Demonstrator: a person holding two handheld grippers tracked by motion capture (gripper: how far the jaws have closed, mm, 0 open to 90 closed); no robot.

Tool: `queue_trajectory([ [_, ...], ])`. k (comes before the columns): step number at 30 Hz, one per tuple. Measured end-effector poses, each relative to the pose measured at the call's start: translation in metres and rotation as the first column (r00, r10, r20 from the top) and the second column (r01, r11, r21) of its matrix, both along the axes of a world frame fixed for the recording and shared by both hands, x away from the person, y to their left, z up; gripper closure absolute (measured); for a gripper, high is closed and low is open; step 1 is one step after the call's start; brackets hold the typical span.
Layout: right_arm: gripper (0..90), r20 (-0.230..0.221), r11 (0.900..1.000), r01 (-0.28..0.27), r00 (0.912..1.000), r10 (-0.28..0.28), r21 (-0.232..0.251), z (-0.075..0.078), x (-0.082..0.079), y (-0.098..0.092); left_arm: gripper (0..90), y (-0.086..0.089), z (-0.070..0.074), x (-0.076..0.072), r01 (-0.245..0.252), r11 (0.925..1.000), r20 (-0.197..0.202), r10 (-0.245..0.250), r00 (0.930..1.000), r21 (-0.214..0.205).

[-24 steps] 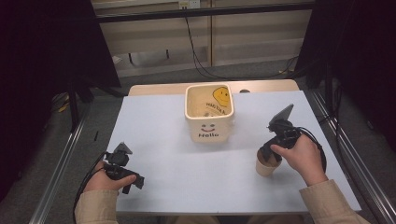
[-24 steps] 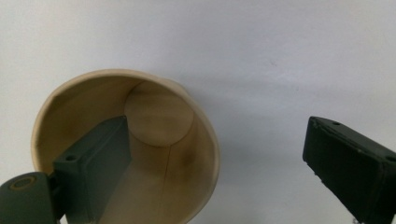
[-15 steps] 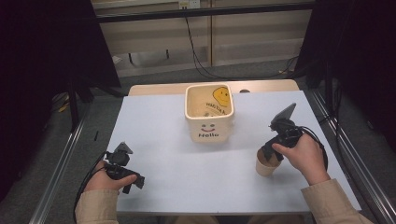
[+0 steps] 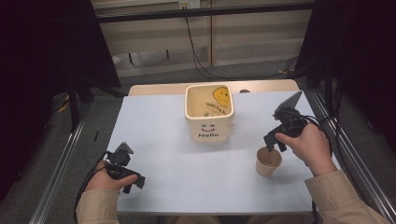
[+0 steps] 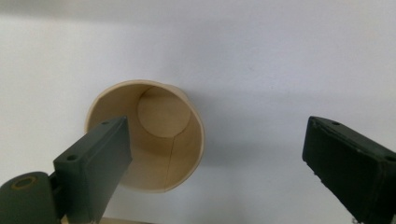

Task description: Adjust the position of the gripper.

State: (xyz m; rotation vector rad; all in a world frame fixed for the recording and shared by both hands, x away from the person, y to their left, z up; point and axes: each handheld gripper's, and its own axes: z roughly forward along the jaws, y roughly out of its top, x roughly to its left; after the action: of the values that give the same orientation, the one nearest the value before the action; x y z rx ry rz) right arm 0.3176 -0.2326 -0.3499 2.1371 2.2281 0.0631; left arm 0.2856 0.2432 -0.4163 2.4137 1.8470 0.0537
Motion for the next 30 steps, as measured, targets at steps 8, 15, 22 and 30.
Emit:
queue_trajectory([
  [8, 7.8, 0.012, 0.9999, 0.016, 0.9998, -0.016, -0.001, 0.025, 0.002, -0.002, 3.6, -0.003, 0.001, 0.002, 0.019, 0.9998, 0.004, -0.019, 0.9998, 0.006],
  [15, 7.6, 0.021, 0.9996, 0.023, 0.9995, -0.023, -0.014, 0.040, 0.004, -0.006, 3.6, -0.004, 0.001, 0.002, 0.016, 0.9999, 0.005, -0.016, 0.9998, 0.002],
  [22, 7.7, -0.004, 0.9996, 0.023, 0.9997, -0.023, -0.015, 0.044, 0.009, -0.008, 3.6, -0.004, 0.001, 0.002, 0.017, 0.9998, 0.005, -0.017, 0.9998, 0.003],
  [30, 7.7, 0.000, 0.9996, 0.016, 0.9999, -0.016, -0.025, 0.063, 0.011, -0.005, 3.6, -0.003, 0.001, 0.002, 0.007, 1.0000, 0.012, -0.007, 0.9999, 0.002],
])
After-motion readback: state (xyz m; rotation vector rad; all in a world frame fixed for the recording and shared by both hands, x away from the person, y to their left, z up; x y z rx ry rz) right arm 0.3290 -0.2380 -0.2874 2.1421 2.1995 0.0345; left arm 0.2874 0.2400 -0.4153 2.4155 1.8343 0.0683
